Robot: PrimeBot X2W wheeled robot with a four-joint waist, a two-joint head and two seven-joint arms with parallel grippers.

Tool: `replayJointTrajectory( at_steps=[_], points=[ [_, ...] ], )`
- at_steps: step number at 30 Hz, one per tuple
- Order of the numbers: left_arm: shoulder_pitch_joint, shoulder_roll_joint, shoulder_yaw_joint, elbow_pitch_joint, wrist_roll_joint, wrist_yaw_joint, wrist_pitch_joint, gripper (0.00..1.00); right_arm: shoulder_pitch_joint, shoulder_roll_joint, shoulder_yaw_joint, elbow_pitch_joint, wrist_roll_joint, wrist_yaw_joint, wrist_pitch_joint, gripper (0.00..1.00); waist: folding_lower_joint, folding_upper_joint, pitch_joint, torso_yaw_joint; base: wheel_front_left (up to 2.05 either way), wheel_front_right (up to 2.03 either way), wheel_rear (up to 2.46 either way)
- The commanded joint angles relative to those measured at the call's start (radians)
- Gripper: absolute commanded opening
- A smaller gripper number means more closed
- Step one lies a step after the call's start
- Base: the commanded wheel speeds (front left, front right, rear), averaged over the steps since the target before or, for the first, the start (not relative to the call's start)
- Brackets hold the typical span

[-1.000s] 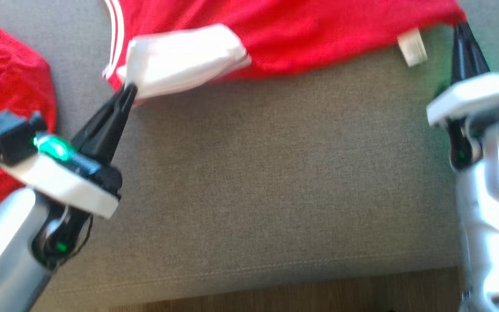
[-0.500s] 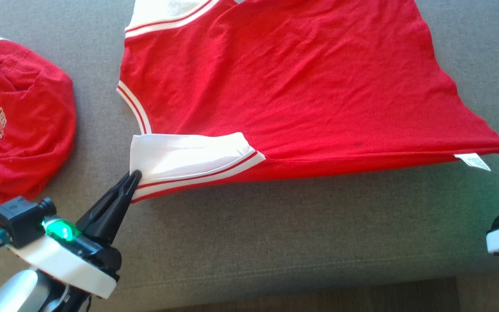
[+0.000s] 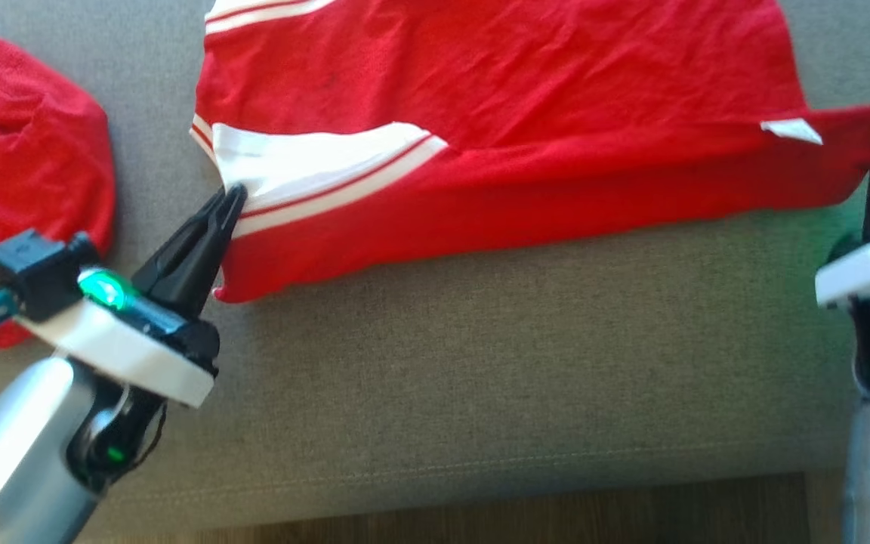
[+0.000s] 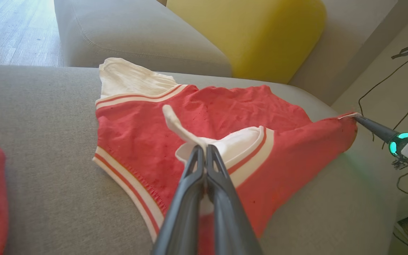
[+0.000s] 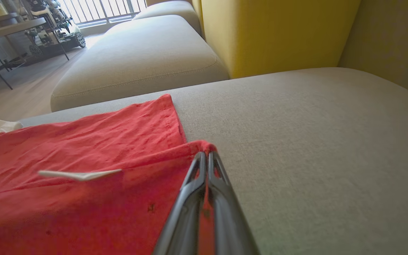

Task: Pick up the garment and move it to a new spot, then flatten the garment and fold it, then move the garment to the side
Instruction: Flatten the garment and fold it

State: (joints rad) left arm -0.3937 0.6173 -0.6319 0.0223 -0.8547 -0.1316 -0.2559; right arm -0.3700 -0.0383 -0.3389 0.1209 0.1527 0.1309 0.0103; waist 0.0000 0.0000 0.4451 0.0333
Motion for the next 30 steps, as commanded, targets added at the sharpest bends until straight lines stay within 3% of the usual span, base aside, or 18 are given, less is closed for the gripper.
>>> replayJointTrajectory(
  at_steps=[1, 6, 7, 9, 10, 11, 12, 18, 25, 30],
  points=[
    [-0.044, 0.03, 0.032, 0.002, 0.01, 0.001, -0.006, 0.0, -0.034, -0.012, 0.023, -0.011, -0.018, 0.0, -0.007, 0.0, 0.0, 0.0, 0.018, 0.01, 0.0, 0.0, 0.0],
    [-0.128, 0.016, -0.038, 0.117, 0.016, 0.001, -0.006, 0.0, -0.149, -0.012, 0.026, 0.117, -0.099, 0.0, 0.018, 0.0, 0.0, 0.0, 0.043, 0.027, 0.0, 0.0, 0.0],
    [-0.141, 0.011, -0.047, 0.13, 0.015, 0.001, -0.006, 0.04, -0.164, -0.012, 0.024, 0.142, -0.12, 0.0, 0.023, 0.0, 0.0, 0.0, 0.045, 0.03, 0.0, 0.0, 0.0],
    [-0.162, -0.001, -0.061, 0.149, 0.009, 0.001, -0.006, 0.33, -0.187, -0.012, 0.017, 0.183, -0.152, 0.0, 0.026, 0.0, 0.0, 0.0, 0.047, 0.038, 0.0, 0.0, 0.0],
    [-0.169, -0.009, -0.062, 0.157, 0.007, 0.001, -0.006, 0.43, -0.196, -0.012, 0.01, 0.199, -0.162, 0.0, 0.021, 0.1, 0.0, 0.0, 0.045, 0.042, 0.0, 0.0, 0.0],
    [-0.175, -0.019, -0.062, 0.163, 0.003, 0.001, -0.006, 0.74, -0.203, -0.012, 0.002, 0.212, -0.17, 0.0, 0.014, 0.84, 0.0, 0.0, 0.043, 0.047, 0.0, 0.0, 0.0],
    [-0.18, -0.028, -0.059, 0.165, 0.001, 0.001, -0.006, 1.0, -0.209, -0.012, -0.008, 0.222, -0.172, 0.0, 0.001, 1.0, 0.0, 0.0, 0.04, 0.05, 0.0, 0.0, 0.0],
    [-0.163, -0.066, 0.006, 0.21, 0.013, 0.001, -0.006, 1.0, -0.206, -0.012, -0.007, 0.236, -0.166, 0.0, -0.048, 1.0, 0.0, 0.0, 0.012, 0.056, 0.0, 0.0, 0.0],
    [-0.042, -0.138, 0.212, 0.246, 0.0, 0.001, -0.006, 1.0, -0.117, -0.012, 0.027, 0.122, -0.06, 0.0, -0.1, 1.0, 0.0, 0.0, -0.051, 0.05, 0.0, 0.0, 0.0],
    [0.088, -0.185, 0.201, 0.264, -0.029, 0.001, -0.006, 1.0, -0.02, -0.012, 0.078, 0.056, 0.048, 0.0, -0.112, 1.0, 0.0, 0.0, -0.084, 0.05, 0.0, 0.0, 0.0]
  ],
)
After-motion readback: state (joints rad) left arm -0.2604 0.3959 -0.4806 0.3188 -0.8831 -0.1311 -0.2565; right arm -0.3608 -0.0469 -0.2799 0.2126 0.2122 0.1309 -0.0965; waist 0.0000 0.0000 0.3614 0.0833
